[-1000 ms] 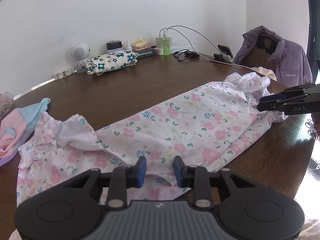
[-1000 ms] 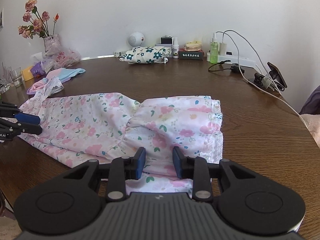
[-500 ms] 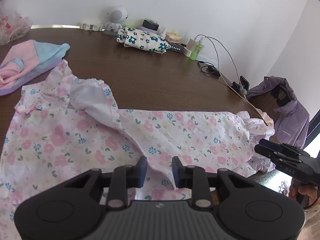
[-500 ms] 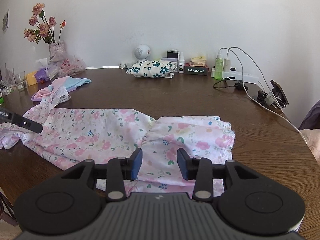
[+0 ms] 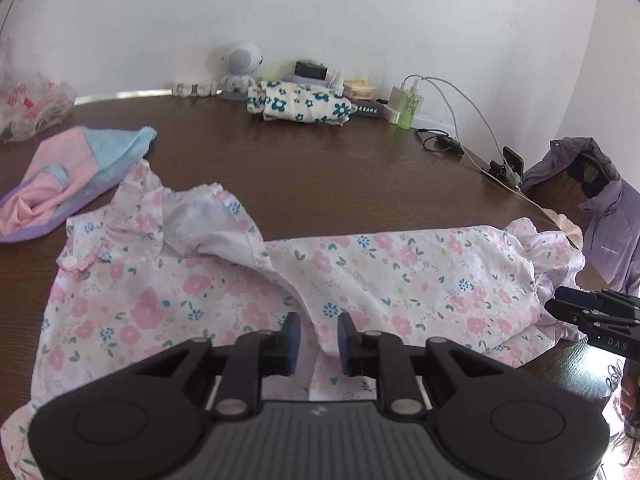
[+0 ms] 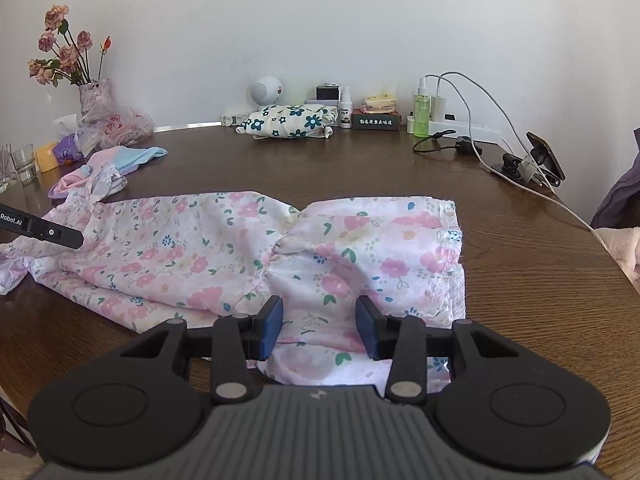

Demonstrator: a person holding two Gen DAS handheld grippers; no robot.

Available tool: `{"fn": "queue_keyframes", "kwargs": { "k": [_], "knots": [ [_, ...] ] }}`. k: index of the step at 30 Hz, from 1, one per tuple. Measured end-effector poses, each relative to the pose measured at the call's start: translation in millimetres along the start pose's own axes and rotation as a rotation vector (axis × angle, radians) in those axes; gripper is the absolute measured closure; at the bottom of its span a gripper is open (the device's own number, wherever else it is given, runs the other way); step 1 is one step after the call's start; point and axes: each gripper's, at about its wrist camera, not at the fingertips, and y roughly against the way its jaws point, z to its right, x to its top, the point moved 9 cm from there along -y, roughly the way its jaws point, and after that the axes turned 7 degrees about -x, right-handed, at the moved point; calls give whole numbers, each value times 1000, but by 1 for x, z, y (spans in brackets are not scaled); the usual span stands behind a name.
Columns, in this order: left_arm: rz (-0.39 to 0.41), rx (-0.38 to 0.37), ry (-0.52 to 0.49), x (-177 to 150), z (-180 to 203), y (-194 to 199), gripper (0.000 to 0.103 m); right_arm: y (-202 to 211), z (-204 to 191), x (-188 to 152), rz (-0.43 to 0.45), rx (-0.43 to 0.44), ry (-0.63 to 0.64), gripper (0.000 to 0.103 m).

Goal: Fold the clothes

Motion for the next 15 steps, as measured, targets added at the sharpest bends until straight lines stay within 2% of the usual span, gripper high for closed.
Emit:
{"fn": "queue_keyframes", "kwargs": {
  "k": [4,7,11,15],
  "knots": [
    [43,-29,-139,7,33,2,81,11,-12,29,76,73,-24,62],
    [14,-35,-210,0,50,-13,81,2,-25,50,116,91,10,62],
    [-37,-4,-229,-15,50,-33,81,-29,-43,54,80,128,41,63],
    [-32,-5,-204,-19,45,-33,79,-58,-43,45,19,66,131,78]
  ]
}}
